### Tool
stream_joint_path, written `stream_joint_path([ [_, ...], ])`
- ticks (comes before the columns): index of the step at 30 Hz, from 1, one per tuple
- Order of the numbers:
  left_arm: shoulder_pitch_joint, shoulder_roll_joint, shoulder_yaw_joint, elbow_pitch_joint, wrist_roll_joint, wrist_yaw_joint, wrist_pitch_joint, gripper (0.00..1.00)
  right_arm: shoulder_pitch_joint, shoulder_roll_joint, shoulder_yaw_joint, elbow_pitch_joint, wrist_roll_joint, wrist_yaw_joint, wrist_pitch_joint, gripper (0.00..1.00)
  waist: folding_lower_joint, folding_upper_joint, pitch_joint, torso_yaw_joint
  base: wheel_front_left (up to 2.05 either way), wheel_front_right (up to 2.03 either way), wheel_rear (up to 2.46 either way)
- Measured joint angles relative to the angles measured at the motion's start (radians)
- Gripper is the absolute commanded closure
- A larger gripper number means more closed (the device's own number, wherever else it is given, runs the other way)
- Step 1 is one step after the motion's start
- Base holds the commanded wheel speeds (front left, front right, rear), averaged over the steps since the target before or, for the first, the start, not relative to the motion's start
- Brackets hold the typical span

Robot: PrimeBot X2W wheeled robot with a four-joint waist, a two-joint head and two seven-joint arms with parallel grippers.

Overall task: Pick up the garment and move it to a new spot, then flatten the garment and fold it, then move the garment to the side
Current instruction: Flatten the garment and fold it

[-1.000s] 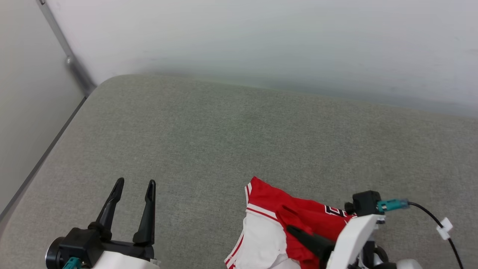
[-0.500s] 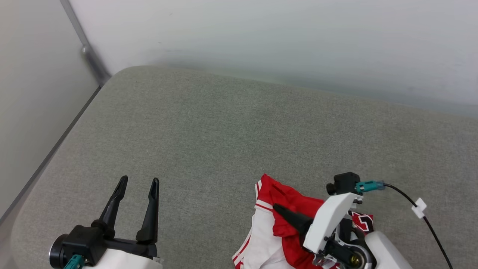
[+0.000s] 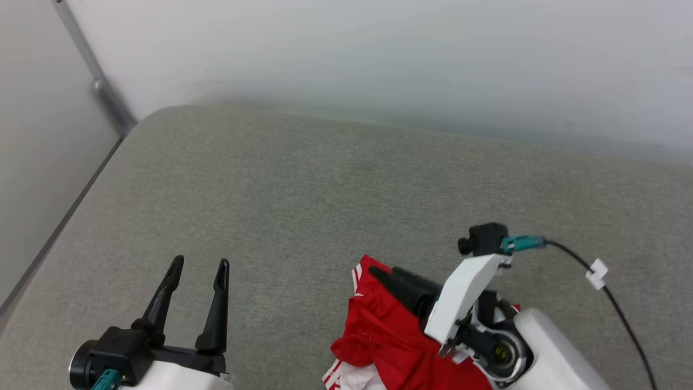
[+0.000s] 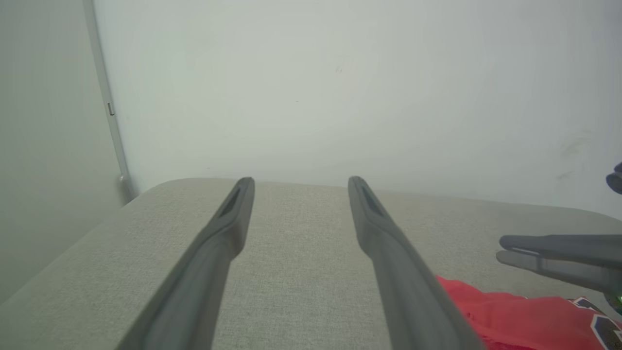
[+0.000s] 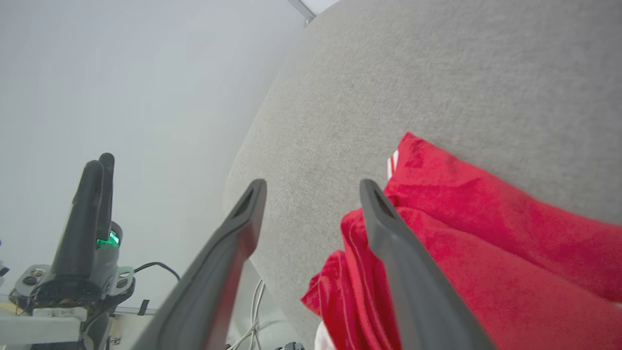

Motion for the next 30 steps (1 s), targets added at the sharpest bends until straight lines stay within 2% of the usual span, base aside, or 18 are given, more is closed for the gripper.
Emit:
stream_joint_path([
  [2, 0.000, 0.001, 0.000, -0.001, 0.001, 0.000, 0.000, 0.00, -0.019, 0.000, -0.037, 0.001, -0.075, 0.000, -0.007, 0.00, 0.0000, 0.0000, -0.004, -0.015, 0.00, 0.00, 0.00],
  [6, 0.001, 0.002, -0.001, -0.005, 0.002, 0.000, 0.000, 0.00, -0.045, -0.024, -0.130, -0.046, -0.301, 0.000, -0.012, 0.00, 0.0000, 0.0000, -0.008, -0.047, 0.00, 0.00, 0.00],
  [13, -0.001, 0.000, -0.003, -0.007, 0.002, 0.000, -0.001, 0.00, -0.017, -0.212, -0.239, -0.226, -0.638, 0.000, -0.104, 0.00, 0.0000, 0.0000, -0.006, -0.095, 0.00, 0.00, 0.00],
  [18, -0.004, -0.003, -0.008, -0.008, 0.003, 0.000, -0.001, 0.00, 0.068, -0.307, -0.325, -0.319, -0.767, 0.000, -0.201, 0.00, 0.0000, 0.0000, -0.004, -0.114, 0.00, 0.00, 0.00],
  [23, -0.004, -0.009, -0.011, -0.009, -0.002, 0.000, -0.001, 0.00, 0.174, -0.315, -0.454, -0.395, -0.841, 0.000, -0.289, 0.00, 0.0000, 0.0000, 0.003, -0.127, 0.00, 0.00, 0.00],
  [26, -0.003, -0.009, -0.014, -0.010, -0.003, 0.000, -0.001, 0.00, 0.239, -0.271, -0.525, -0.440, -0.849, 0.000, -0.326, 0.00, 0.0000, 0.0000, 0.008, -0.130, 0.00, 0.00, 0.00],
  [30, 0.005, -0.015, -0.012, -0.014, -0.013, 0.000, -0.001, 0.00, 0.323, -0.214, -0.564, -0.504, -0.860, 0.000, -0.360, 0.00, -0.0001, 0.0000, 0.013, -0.129, 0.00, 0.00, 0.00],
])
